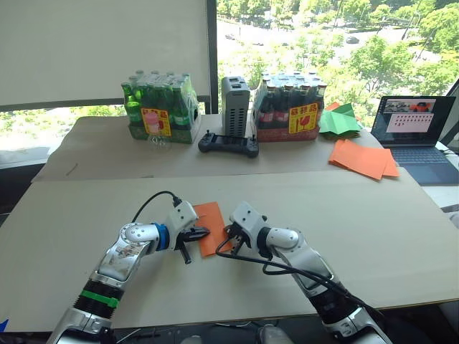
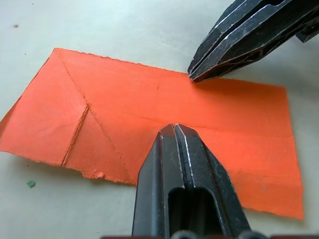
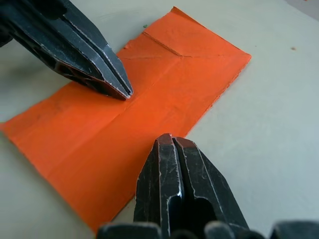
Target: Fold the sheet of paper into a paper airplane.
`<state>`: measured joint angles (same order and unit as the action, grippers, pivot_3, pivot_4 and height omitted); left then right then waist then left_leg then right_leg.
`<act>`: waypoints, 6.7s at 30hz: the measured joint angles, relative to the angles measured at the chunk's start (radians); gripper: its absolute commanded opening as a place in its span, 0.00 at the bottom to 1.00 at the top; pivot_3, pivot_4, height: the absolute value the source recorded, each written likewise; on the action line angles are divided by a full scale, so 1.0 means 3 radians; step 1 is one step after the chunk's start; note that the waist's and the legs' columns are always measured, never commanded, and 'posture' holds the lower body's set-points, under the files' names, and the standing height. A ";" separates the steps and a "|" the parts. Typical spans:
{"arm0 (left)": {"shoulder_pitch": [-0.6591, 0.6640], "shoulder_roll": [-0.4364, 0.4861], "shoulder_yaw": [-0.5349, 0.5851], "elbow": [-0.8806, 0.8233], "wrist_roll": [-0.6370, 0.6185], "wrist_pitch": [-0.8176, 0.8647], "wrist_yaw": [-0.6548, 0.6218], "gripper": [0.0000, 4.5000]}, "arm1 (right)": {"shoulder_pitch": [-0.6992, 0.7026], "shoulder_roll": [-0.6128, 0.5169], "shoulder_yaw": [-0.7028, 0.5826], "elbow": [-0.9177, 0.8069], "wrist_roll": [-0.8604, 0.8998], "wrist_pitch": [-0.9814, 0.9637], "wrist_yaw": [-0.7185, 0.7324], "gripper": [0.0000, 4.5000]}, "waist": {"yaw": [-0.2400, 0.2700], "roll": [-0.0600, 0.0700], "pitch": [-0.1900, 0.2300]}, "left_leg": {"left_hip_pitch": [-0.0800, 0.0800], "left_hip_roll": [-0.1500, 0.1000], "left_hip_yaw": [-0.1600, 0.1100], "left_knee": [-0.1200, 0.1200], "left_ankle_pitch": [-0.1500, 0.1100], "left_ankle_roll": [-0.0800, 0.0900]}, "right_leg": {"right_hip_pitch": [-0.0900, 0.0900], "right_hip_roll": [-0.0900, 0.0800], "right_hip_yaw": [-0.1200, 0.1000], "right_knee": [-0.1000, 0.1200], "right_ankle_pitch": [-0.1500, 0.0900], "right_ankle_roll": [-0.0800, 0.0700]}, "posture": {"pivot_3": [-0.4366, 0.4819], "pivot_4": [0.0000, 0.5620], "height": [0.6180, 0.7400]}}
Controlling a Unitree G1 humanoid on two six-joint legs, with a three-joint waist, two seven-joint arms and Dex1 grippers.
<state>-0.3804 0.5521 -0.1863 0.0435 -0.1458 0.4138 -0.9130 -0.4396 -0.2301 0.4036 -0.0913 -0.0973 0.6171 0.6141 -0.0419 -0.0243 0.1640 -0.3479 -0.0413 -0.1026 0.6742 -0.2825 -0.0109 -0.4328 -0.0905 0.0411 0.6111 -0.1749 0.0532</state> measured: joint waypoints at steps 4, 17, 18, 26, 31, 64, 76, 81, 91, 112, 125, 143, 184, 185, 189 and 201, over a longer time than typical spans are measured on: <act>-0.0001 0.0000 -0.0001 0.0003 0.0000 -0.0002 -0.0003 0.00 | 0.0045 -0.0051 0.0031 -0.0095 0.0000 0.0036 0.0000 0.01 | 0.0000 0.0000 -0.0001 | 0.0000 0.0000 0.0000 0.0000 0.0000 0.0000 | 0.0001 0.0000 0.0000 -0.0001 0.0000 0.0001 | 0.48 0.27 0.86; -0.0008 0.0000 -0.0001 0.0024 0.0000 -0.0006 -0.0010 0.00 | 0.0084 -0.0157 0.0112 -0.0240 -0.0005 0.0075 0.0038 0.01 | -0.0002 0.0000 -0.0002 | 0.0005 0.0000 0.0000 0.0000 0.0000 0.0000 | 0.0006 0.0000 -0.0001 -0.0002 -0.0001 0.0001 | 0.48 0.27 0.86; -0.0010 0.0000 -0.0001 0.0027 0.0000 -0.0007 -0.0010 0.00 | 0.0084 -0.0146 0.0107 -0.0236 -0.0004 0.0075 0.0031 0.01 | -0.0002 0.0000 -0.0002 | 0.0005 0.0000 0.0000 0.0000 0.0000 0.0000 | 0.0006 0.0000 -0.0001 -0.0002 -0.0001 0.0001 | 0.48 0.27 0.86; -0.0021 -0.0001 -0.0010 0.0032 0.0000 -0.0013 -0.0015 0.00 | 0.0053 -0.0054 0.0019 -0.0216 0.0048 -0.0026 -0.0019 0.01 | -0.0002 0.0000 -0.0002 | 0.0003 0.0000 0.0000 0.0000 0.0000 0.0000 | 0.0005 0.0000 -0.0001 -0.0002 -0.0001 0.0001 | 0.48 0.27 0.86; -0.0025 -0.0002 -0.0016 0.0032 0.0000 -0.0017 -0.0013 0.00 | 0.0040 -0.0050 0.0040 -0.0214 0.0068 -0.0032 -0.0027 0.01 | -0.0002 0.0000 -0.0001 | 0.0002 0.0000 -0.0001 0.0000 0.0000 0.0000 | 0.0005 0.0000 -0.0001 -0.0002 -0.0001 0.0001 | 0.48 0.27 0.86; -0.0043 -0.0002 -0.0036 0.0067 0.0000 -0.0064 -0.0023 0.00 | 0.0345 -0.0407 0.0230 -0.0746 0.0118 0.0241 0.0202 0.01 | 0.0006 0.0000 -0.0002 | 0.0004 0.0001 -0.0001 0.0001 0.0000 0.0000 | 0.0009 0.0000 -0.0002 -0.0003 -0.0015 0.0024 | 0.48 0.27 0.86; -0.0047 -0.0010 -0.0024 0.0077 -0.0010 -0.0065 -0.0025 0.00 | 0.0445 -0.0284 -0.0031 -0.0831 0.0417 0.0296 0.0180 0.01 | 0.0006 0.0000 -0.0001 | 0.0004 0.0001 -0.0003 0.0001 0.0000 0.0000 | 0.0009 0.0000 -0.0002 -0.0002 -0.0017 0.0028 | 0.48 0.27 0.86; 0.0054 -0.0007 0.0177 -0.0116 -0.0226 0.0204 -0.0009 0.00 | 0.0493 -0.0254 -0.0465 -0.1238 0.0804 0.0262 0.0208 0.01 | 0.0005 -0.0001 0.0000 | -0.0023 0.0000 -0.0004 0.0002 0.0000 0.0000 | -0.0018 -0.0001 -0.0002 -0.0001 -0.0002 0.0003 | 0.48 0.27 0.86; 0.0278 0.0246 0.0559 -0.0279 -0.0450 0.0429 -0.0007 0.00 | 0.0626 -0.0407 -0.0492 -0.1362 0.0926 0.0326 0.0083 0.01 | 0.0002 -0.0001 0.0001 | -0.0022 0.0002 0.0001 0.0002 0.0000 0.0000 | -0.0020 0.0000 -0.0002 -0.0001 -0.0001 0.0002 | 0.48 0.27 0.86; -0.0306 -0.0447 -0.0109 0.0229 -0.0258 0.0140 -0.0012 0.00 | 0.0110 -0.0227 -0.0761 -0.1138 0.1052 0.0306 -0.0211 0.01 | 0.0012 -0.0004 0.0003 | -0.0023 0.0003 0.0002 0.0008 0.0000 0.0000 | -0.0018 0.0003 -0.0001 0.0001 0.0003 -0.0004 | 0.48 0.27 0.86; -0.0398 -0.0495 -0.0204 0.0369 -0.0111 0.0000 -0.0058 0.00 | -0.0311 -0.0255 -0.0154 0.0019 0.0390 0.0179 -0.0416 0.01 | 0.0013 -0.0004 0.0003 | -0.0026 -0.0001 0.0003 0.0008 0.0000 0.0000 | -0.0020 -0.0001 -0.0001 -0.0001 0.0004 -0.0004 | 0.48 0.27 0.86; -0.0033 -0.0116 0.0106 0.0207 -0.0086 -0.0108 0.0057 0.00 | -0.0028 -0.0389 -0.0150 -0.0119 0.0227 0.0175 -0.0415 0.01 | -0.0004 -0.0003 0.0001 | -0.0017 0.0002 0.0004 0.0008 0.0000 0.0000 | -0.0014 0.0001 0.0000 0.0001 0.0003 -0.0004 | 0.48 0.27 0.86; 0.0070 -0.0097 0.0117 0.0004 -0.0095 0.0002 0.0107 0.00 | -0.0490 0.0212 -0.0963 0.0828 0.0854 -0.0026 -0.0305 0.01 | -0.0007 -0.0001 0.0001 | -0.0020 0.0002 0.0003 0.0005 0.0000 0.0000 | -0.0019 0.0001 0.0000 0.0003 0.0004 -0.0006 | 0.48 0.27 0.86; 0.0074 -0.0092 0.0125 0.0000 -0.0107 0.0012 0.0097 0.00 | -0.0363 0.0175 -0.0908 0.0641 0.0834 -0.0057 -0.0308 0.01 | -0.0005 -0.0001 0.0001 | -0.0020 0.0002 0.0003 0.0005 0.0000 0.0000 | -0.0019 0.0000 0.0000 0.0004 0.0004 -0.0005 | 0.48 0.27 0.86; 0.0081 -0.0066 0.0158 -0.0003 -0.0135 0.0046 0.0085 0.00 | 0.0093 0.0030 -0.0656 -0.0007 0.0622 -0.0093 -0.0410 0.01 | -0.0012 -0.0001 0.0001 | -0.0020 0.0001 0.0006 0.0006 0.0000 0.0000 | -0.0020 -0.0001 0.0000 0.0004 0.0004 -0.0005 | 0.48 0.27 0.86; 0.0058 -0.0031 0.0163 0.0038 -0.0173 0.0062 -0.0004 0.00 | 0.0590 -0.0365 0.0049 -0.0862 -0.0164 -0.0382 -0.0693 0.01 | -0.0006 -0.0002 0.0001 | -0.0019 0.0004 0.0006 0.0007 0.0000 0.0000 | -0.0018 0.0002 0.0000 0.0002 0.0004 -0.0005 | 0.48 0.27 0.86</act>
<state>-0.3629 0.5428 -0.1373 0.0548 -0.1977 0.4323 -0.9143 -0.2625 -0.3396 0.4184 -0.3500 -0.1464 0.5026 0.4061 -0.0437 -0.0248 0.1644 -0.3536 -0.0402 -0.1007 0.6762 -0.2825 -0.0109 -0.4382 -0.0897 0.0410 0.6117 -0.1739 0.0518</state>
